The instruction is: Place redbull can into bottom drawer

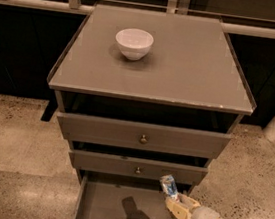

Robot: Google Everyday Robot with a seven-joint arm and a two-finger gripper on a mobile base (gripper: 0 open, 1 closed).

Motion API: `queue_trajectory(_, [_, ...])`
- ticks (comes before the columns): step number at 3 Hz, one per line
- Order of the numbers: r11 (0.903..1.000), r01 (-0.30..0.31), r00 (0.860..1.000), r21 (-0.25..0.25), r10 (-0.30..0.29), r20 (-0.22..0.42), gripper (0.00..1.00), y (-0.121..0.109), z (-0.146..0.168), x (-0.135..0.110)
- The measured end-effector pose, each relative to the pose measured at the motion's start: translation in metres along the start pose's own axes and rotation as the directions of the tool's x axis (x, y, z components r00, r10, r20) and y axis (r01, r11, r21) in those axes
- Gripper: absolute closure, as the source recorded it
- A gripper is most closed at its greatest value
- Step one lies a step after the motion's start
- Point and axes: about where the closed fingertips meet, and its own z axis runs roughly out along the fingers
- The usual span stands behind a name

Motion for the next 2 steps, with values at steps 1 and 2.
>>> queue_trajectory(1, [1.0000,0.000,1.000,0.001,0.000,-0.001,1.00,0.000,0.000,0.000])
queue_trajectory(2, [0.9984,-0.051,0.997,-0.023,0.050,-0.063,1.00,-0.014,0.022,0.030])
